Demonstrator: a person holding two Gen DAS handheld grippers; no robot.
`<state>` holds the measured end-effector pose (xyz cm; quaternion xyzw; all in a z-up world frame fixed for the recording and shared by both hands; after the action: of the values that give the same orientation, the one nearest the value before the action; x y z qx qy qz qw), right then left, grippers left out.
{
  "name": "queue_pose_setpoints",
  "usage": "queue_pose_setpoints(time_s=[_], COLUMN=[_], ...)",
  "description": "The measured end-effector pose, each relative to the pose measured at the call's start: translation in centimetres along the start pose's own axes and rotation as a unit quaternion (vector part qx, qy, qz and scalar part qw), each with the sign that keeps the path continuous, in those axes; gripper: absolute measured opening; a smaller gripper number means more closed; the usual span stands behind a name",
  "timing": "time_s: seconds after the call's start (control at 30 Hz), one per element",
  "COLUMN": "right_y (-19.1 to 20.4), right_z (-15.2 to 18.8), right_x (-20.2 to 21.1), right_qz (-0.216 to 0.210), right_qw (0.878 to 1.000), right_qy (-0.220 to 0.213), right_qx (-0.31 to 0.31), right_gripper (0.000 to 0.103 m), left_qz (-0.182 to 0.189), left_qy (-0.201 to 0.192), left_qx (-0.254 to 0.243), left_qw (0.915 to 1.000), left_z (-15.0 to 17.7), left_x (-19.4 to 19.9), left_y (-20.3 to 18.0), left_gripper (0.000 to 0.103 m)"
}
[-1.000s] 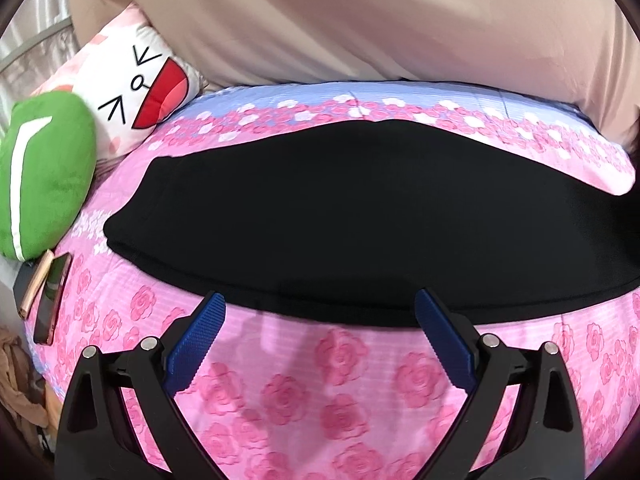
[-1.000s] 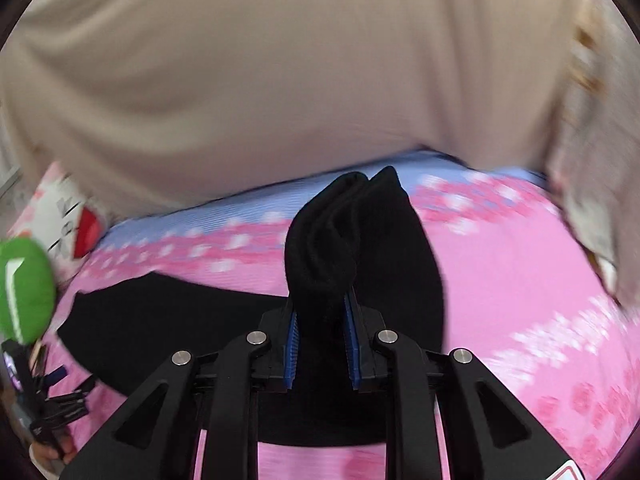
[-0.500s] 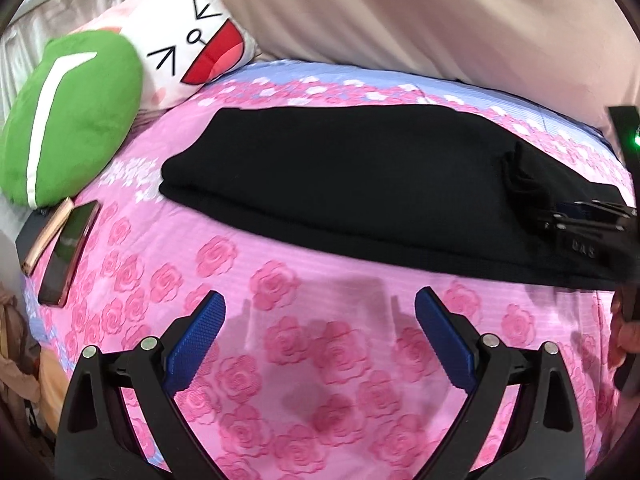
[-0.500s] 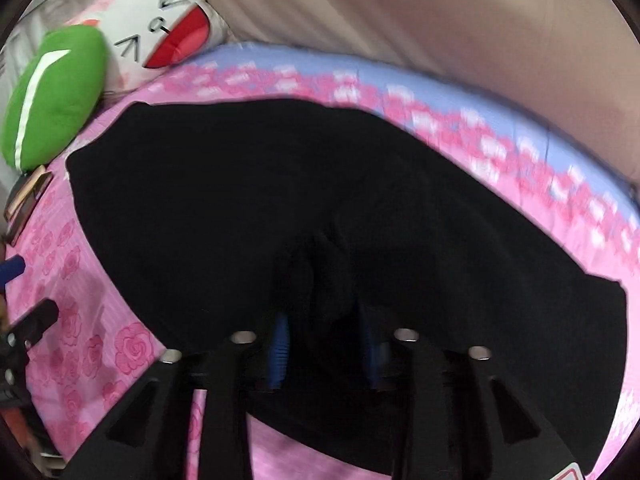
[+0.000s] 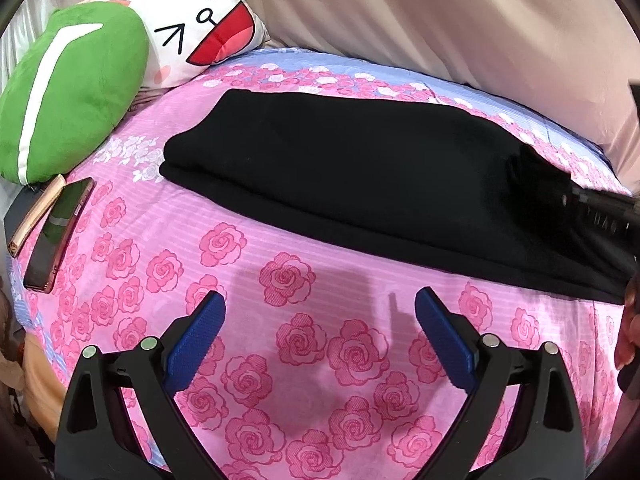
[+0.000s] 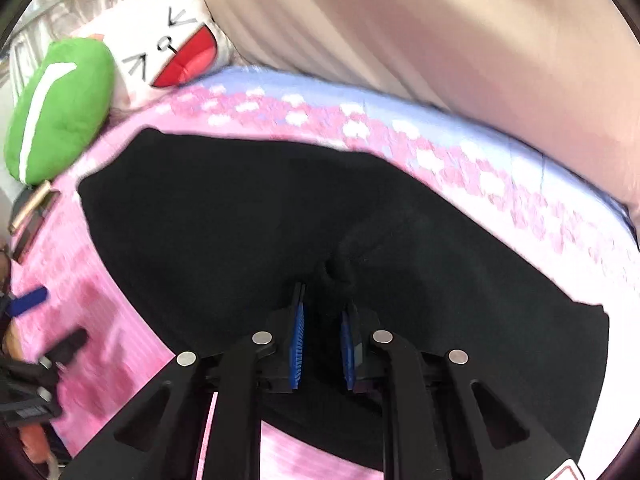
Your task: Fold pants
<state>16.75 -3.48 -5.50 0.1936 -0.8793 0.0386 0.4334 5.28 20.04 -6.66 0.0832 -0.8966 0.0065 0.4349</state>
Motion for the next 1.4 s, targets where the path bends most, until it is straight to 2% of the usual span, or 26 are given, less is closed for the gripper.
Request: queue_pose_setpoints(time_s=[0.07, 0.13, 0.17, 0.2, 0.27, 0.3, 0.33, 0.4, 0.5, 0.57, 0.67, 0.77, 0.83, 0.93, 0.97, 1.0, 1.03, 1.07, 1.1, 1.17, 1.2, 1.23, 1.3, 1.33, 1.37, 1.4], right_y=[0.9, 1.4, 1.8, 1.9, 1.2, 0.1, -1.6, -5.3, -12.6, -17.3, -20.4, -20.4, -20.3, -19.2, -18.6, -17.8, -17.4, -17.1, -16.9, -16.9, -16.9, -16.8, -16.9, -17.0, -16.9, -17.0], right_z=[-0.2, 0.4, 0.7, 0.8, 1.1, 1.4, 2.0, 3.8, 8.7, 12.4, 15.4, 15.5, 15.0, 14.8, 14.6, 14.6, 14.5, 14.3, 14.3, 14.1, 14.0, 13.9, 13.9, 14.0, 13.8, 13.7], right_x=[-1.6, -4.1, -4.0, -3.2, -0.4, 1.7, 4.0, 7.5, 11.6, 13.0, 13.0, 11.4, 9.8, 7.4, 7.2, 7.2, 7.3, 7.2, 7.4, 7.7, 7.6, 7.7, 7.5, 7.3, 7.1, 7.2], right_qz=[-0.026, -0.022, -0.018, -0.028, -0.047, -0.049, -0.036, 0.009, 0.076, 0.092, 0.049, 0.022, 0.002, -0.013, -0.014, -0.023, -0.019, -0.015, -0.015, -0.019, -0.018, -0.016, -0.015, -0.018, -0.018, -0.016], right_qw=[0.999, 0.999, 0.999, 0.999, 0.999, 0.998, 0.998, 0.995, 0.982, 0.967, 0.953, 0.955, 0.957, 0.959, 0.962, 0.963, 0.964, 0.965, 0.966, 0.965, 0.966, 0.966, 0.965, 0.963, 0.963, 0.963], right_qy=[0.022, 0.048, 0.030, 0.023, 0.001, -0.020, -0.041, -0.064, -0.060, -0.054, -0.058, -0.052, -0.040, -0.029, -0.035, -0.035, -0.039, -0.040, -0.043, -0.046, -0.045, -0.045, -0.048, -0.050, -0.052, -0.055], right_qx=[0.004, 0.012, 0.020, 0.016, -0.009, -0.025, -0.043, -0.079, -0.160, -0.233, -0.295, -0.292, -0.287, -0.281, -0.270, -0.265, -0.262, -0.258, -0.256, -0.257, -0.256, -0.254, -0.256, -0.263, -0.263, -0.262], right_gripper=[0.020, 0.035, 0.040, 0.044, 0.045, 0.055, 0.069, 0.077, 0.078, 0.079, 0.079, 0.079, 0.079, 0.082, 0.079, 0.072, 0.055, 0.050, 0.040, 0.036, 0.036, 0.037, 0.048, 0.046, 0.043, 0.034], left_qz=[0.002, 0.002, 0.002, 0.002, -0.002, -0.004, -0.005, -0.005, -0.001, 0.017, 0.063, 0.108, 0.120, 0.105, 0.093, 0.086, 0.093, 0.093, 0.084, 0.079, 0.073, 0.075, 0.065, 0.048, 0.033, 0.011], left_qy=[0.000, 0.000, 0.000, -0.002, -0.006, -0.007, -0.007, -0.003, 0.001, 0.002, 0.016, 0.033, 0.037, 0.046, 0.051, 0.054, 0.050, 0.053, 0.058, 0.066, 0.057, 0.051, 0.046, 0.041, 0.040, 0.040], left_qx=[0.004, 0.004, 0.004, 0.004, 0.002, 0.001, 0.002, 0.004, 0.008, 0.022, 0.064, 0.128, 0.181, 0.250, 0.273, 0.292, 0.316, 0.328, 0.337, 0.336, 0.332, 0.320, 0.304, 0.292, 0.281, 0.267], left_qw=[1.0000, 1.0000, 1.0000, 1.0000, 1.0000, 1.0000, 1.0000, 1.0000, 1.0000, 0.9996, 0.9958, 0.9852, 0.9754, 0.9613, 0.9560, 0.9511, 0.9430, 0.9386, 0.9357, 0.9364, 0.9387, 0.9431, 0.9493, 0.9543, 0.9584, 0.9628], left_z=[-0.2, -0.4, -0.4, -0.4, -0.4, -0.3, -0.2, -0.1, -0.2, -0.6, -1.5, -2.9, -4.1, -5.4, -5.7, -5.8, -6.3, -6.6, -6.9, -7.7, -8.3, -8.9, -9.5, -9.8, -10.0, -10.2], left_x=[0.0, 0.0, 0.1, 0.2, 0.6, 0.7, 0.7, 0.5, 0.1, -0.2, -0.9, -2.0, -2.9, -4.6, -5.2, -5.6, -6.3, -7.1, -7.8, -9.5, -9.7, -10.0, -10.8, -10.8, -10.8, -10.9], left_y=[0.1, 0.1, 0.1, 0.1, 0.3, 0.4, 0.5, 0.4, 0.0, -0.4, -0.6, 0.7, 2.7, 6.4, 7.8, 8.8, 10.0, 11.0, 11.6, 12.2, 12.2, 12.0, 11.5, 11.4, 11.1, 11.0], left_gripper=[0.094, 0.094, 0.094, 0.094, 0.094, 0.094, 0.094, 0.094, 0.094, 0.094, 0.094, 0.094, 0.094, 0.094, 0.094, 0.094, 0.094, 0.094, 0.094, 0.094, 0.094, 0.094, 0.094, 0.086, 0.063, 0.043])
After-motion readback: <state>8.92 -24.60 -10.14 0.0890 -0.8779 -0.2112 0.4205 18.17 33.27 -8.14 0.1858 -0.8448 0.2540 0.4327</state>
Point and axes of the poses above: each gripper's, at about its wrist camera, not at the fingertips, and x roughly against the way its jaws point, y to its left, z to its underside, the point moved 4 cm from there along -x, roughly the way its jaws point, and after that the axes turned 6 degrees about -z, right-handed, at the moved point
